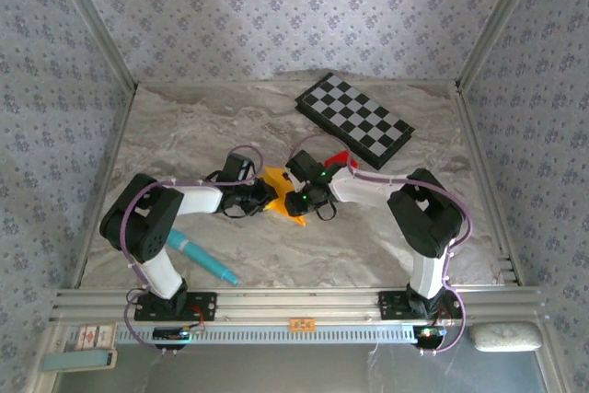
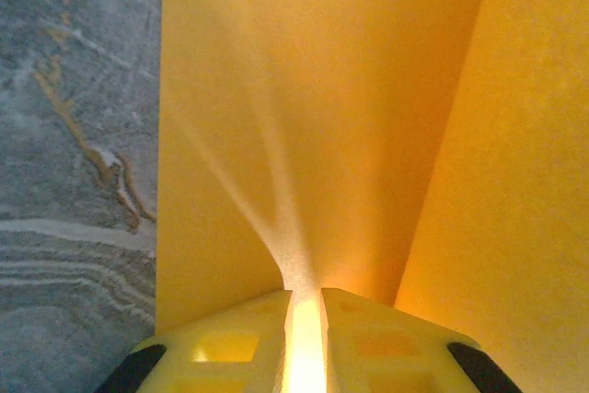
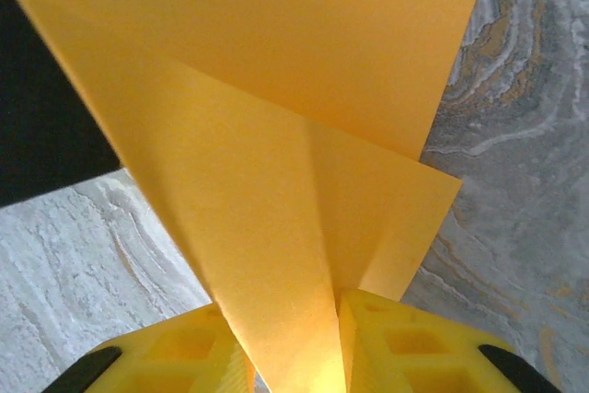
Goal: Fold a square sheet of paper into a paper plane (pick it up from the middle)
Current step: Fourth fold the wing at the center of the table.
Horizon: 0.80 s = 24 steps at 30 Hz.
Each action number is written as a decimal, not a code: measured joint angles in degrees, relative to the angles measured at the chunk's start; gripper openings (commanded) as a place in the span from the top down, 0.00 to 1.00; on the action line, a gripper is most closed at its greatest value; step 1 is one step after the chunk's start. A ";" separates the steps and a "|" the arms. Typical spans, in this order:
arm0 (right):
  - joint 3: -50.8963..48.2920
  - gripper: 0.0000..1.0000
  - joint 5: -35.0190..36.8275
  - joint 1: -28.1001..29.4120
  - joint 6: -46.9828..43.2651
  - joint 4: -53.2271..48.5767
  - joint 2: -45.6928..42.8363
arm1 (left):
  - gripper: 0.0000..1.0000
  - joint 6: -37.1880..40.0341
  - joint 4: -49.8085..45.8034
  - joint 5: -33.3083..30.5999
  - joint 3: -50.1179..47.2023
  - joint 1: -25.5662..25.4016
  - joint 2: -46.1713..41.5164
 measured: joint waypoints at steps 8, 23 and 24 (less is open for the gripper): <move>2.93 0.74 6.36 2.62 1.05 -4.22 -0.22 | 0.84 -0.02 -0.09 0.02 0.04 0.00 0.04; 4.15 0.77 8.61 3.50 2.05 -5.88 0.24 | 0.84 -0.02 -0.13 0.02 0.15 0.00 0.09; 4.15 0.77 8.61 3.50 2.08 -5.88 0.50 | 0.84 -0.02 -0.15 0.00 0.15 0.00 0.09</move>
